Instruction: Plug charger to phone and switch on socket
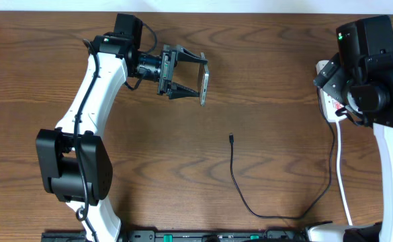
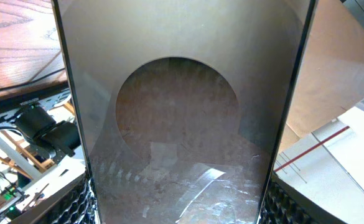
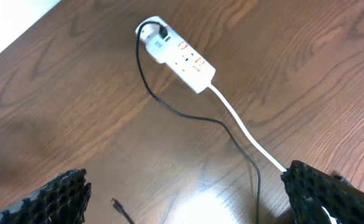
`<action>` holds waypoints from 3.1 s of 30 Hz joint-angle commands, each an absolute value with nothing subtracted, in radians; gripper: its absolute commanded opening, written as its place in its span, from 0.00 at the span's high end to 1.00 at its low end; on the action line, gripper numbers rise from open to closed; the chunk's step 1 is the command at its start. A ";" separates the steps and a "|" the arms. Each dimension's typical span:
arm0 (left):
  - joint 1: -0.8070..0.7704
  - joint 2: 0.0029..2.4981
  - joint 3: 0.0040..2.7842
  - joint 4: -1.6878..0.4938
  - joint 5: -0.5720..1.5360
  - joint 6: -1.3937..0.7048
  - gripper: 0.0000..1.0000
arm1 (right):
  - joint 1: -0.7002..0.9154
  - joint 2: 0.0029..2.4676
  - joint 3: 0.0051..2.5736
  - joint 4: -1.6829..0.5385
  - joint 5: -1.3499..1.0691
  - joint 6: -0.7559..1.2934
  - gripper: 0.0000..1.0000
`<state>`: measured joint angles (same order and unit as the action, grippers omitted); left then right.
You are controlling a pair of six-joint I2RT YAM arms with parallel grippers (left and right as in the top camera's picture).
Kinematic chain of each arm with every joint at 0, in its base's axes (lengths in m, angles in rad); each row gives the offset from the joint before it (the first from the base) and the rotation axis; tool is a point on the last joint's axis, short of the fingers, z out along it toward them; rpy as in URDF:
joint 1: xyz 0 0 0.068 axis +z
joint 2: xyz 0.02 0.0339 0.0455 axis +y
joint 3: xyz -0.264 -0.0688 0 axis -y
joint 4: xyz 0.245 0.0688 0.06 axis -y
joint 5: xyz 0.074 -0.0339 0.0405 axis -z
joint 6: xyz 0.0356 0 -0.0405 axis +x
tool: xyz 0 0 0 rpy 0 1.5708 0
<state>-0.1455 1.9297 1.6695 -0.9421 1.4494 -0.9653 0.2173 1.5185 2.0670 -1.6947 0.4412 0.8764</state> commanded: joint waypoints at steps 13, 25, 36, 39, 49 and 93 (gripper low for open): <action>-0.140 1.901 1.697 -0.944 1.500 -0.963 0.32 | 0.210 1.517 2.065 -1.698 0.427 0.848 0.01; -0.140 1.901 1.697 -0.944 1.500 -0.963 0.32 | 0.210 1.517 2.065 -1.698 0.427 0.848 0.01; -0.141 1.901 1.697 -0.944 1.501 -0.963 0.32 | 0.210 1.517 2.065 -1.698 0.427 0.848 0.01; -0.141 1.901 1.697 -0.944 1.501 -0.963 0.32 | 0.210 1.517 2.065 -1.698 0.427 0.848 0.01; -0.141 1.901 1.697 -0.944 1.501 -0.963 0.32 | 0.210 1.517 2.065 -1.698 0.427 0.848 0.01; -0.141 1.901 1.697 -0.944 1.507 -0.963 0.32 | 0.276 1.539 2.065 -1.490 -0.147 0.566 0.01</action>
<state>-0.1455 1.9297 1.6695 -0.9421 1.4498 -0.9653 0.2268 1.5196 2.0663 -1.5471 0.1223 0.7898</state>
